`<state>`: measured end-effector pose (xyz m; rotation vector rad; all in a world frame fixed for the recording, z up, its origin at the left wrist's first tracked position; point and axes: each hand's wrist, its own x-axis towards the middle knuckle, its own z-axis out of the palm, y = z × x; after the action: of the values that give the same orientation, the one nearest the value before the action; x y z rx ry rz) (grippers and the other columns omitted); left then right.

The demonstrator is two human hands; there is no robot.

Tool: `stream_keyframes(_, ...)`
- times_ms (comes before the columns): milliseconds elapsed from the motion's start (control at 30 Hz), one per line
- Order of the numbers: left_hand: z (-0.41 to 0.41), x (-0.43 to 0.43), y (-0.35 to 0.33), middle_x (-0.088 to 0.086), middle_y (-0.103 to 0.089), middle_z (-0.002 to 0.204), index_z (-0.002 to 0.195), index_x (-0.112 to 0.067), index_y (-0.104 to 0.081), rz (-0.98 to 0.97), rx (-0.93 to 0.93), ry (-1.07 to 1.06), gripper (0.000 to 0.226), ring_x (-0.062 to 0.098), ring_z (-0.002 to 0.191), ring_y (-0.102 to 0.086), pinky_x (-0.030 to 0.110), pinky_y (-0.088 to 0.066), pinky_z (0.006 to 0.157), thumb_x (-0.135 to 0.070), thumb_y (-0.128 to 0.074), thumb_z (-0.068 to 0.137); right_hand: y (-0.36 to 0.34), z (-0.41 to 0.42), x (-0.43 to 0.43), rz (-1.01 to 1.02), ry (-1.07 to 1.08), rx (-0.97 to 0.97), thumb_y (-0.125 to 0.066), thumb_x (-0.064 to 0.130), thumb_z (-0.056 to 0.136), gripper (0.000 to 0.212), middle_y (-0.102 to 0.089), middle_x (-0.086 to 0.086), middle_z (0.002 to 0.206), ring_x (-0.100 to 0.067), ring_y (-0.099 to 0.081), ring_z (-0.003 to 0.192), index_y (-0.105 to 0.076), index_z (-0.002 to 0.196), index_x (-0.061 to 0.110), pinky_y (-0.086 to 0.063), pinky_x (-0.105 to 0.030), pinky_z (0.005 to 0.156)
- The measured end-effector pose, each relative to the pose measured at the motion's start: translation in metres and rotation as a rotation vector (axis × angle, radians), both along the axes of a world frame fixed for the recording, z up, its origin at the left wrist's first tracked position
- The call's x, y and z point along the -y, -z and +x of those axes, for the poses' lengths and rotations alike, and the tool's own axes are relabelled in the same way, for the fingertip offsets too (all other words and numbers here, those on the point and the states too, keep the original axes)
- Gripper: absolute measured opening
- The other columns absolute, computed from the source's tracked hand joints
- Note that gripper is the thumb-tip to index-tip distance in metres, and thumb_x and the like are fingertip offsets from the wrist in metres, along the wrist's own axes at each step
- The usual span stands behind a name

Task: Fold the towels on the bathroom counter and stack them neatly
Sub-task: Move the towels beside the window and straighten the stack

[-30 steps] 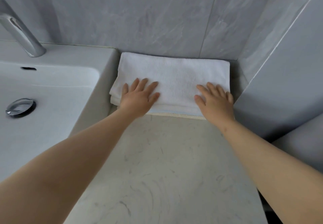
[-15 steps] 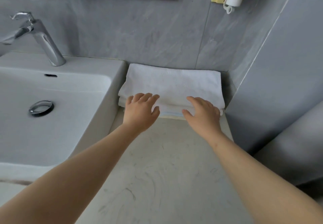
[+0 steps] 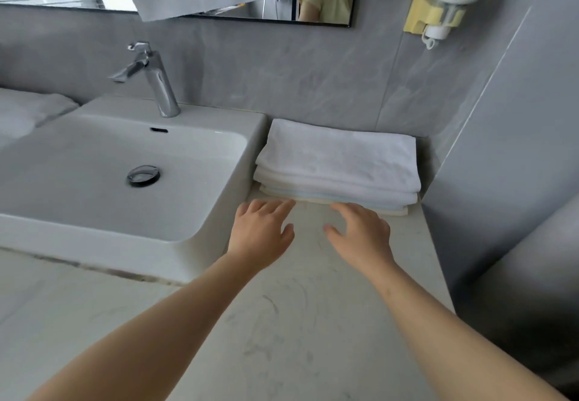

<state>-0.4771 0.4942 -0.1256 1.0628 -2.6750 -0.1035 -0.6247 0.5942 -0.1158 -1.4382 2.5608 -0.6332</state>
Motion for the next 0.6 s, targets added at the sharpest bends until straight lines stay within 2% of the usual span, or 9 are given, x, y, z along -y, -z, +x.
stream_keyframes(167, 0.03, 0.006, -0.005, -0.006, -0.06, 0.126, 0.132, -0.024, -0.05, -0.045, -0.021, -0.078, 0.045, 0.023, 0.112, -0.054, 0.041, -0.029, 0.103, -0.035, -0.045, 0.09, -0.008, 0.037, 0.021, -0.031, -0.063, 0.019, -0.051, 0.038, 0.091, 0.042, -0.047, 0.008, 0.139, -0.017, -0.037, 0.132, -0.047, 0.132, 0.028, -0.023, -0.036, 0.107)
stream_keyframes(233, 0.04, 0.01, -0.007, -0.003, -0.069, 0.105, 0.117, -0.019, -0.062, -0.094, -0.068, -0.099, 0.039, 0.027, 0.093, -0.062, 0.045, -0.04, 0.092, -0.03, -0.051, 0.081, -0.009, 0.051, 0.033, -0.037, -0.076, 0.025, -0.051, 0.039, 0.091, 0.042, -0.047, 0.008, 0.138, -0.016, -0.037, 0.132, -0.047, 0.132, 0.028, -0.023, -0.036, 0.108)
stream_keyframes(300, 0.053, 0.017, -0.011, -0.005, -0.07, 0.085, 0.1, -0.019, -0.069, -0.144, -0.09, -0.125, 0.039, 0.026, 0.074, -0.063, 0.042, -0.048, 0.077, -0.032, -0.044, 0.073, -0.009, 0.064, 0.044, -0.025, -0.088, 0.028, -0.051, 0.039, 0.091, 0.043, -0.047, 0.007, 0.139, -0.017, -0.038, 0.131, -0.048, 0.132, 0.028, -0.025, -0.037, 0.107)
stream_keyframes(333, 0.059, 0.02, -0.013, -0.007, -0.07, 0.081, 0.096, -0.02, -0.069, -0.162, -0.093, -0.134, 0.041, 0.025, 0.071, -0.063, 0.04, -0.049, 0.074, -0.033, -0.04, 0.07, -0.009, 0.07, 0.049, -0.023, -0.095, 0.028, -0.051, 0.039, 0.091, 0.043, -0.048, 0.007, 0.139, -0.017, -0.038, 0.131, -0.048, 0.132, 0.027, -0.025, -0.036, 0.107)
stream_keyframes(400, 0.071, 0.029, -0.016, -0.008, -0.069, 0.078, 0.095, -0.02, -0.07, -0.19, -0.092, -0.139, 0.042, 0.024, 0.069, -0.063, 0.037, -0.05, 0.071, -0.033, -0.04, 0.069, -0.009, 0.081, 0.058, -0.018, -0.101, 0.032, -0.052, 0.039, 0.091, 0.043, -0.048, 0.007, 0.139, -0.018, -0.039, 0.131, -0.048, 0.132, 0.027, -0.026, -0.035, 0.106)
stream_keyframes(500, 0.083, 0.041, -0.015, -0.009, -0.068, 0.075, 0.093, -0.02, -0.071, -0.206, -0.087, -0.124, 0.035, 0.024, 0.067, -0.064, 0.037, -0.051, 0.069, -0.029, -0.056, 0.063, -0.007, 0.093, 0.068, -0.026, -0.095, 0.056, -0.052, 0.038, 0.091, 0.042, -0.047, 0.007, 0.139, -0.017, -0.039, 0.131, -0.049, 0.132, 0.027, -0.026, -0.035, 0.105)
stream_keyframes(600, 0.087, 0.049, -0.014, -0.006, -0.069, 0.078, 0.094, -0.017, -0.07, -0.14, -0.083, -0.088, 0.034, 0.026, 0.07, -0.064, 0.036, -0.05, 0.069, -0.026, -0.058, 0.063, -0.005, 0.097, 0.073, -0.026, -0.066, 0.061, -0.053, 0.038, 0.091, 0.041, -0.048, 0.008, 0.138, -0.017, -0.04, 0.13, -0.05, 0.13, 0.028, -0.026, -0.034, 0.105)
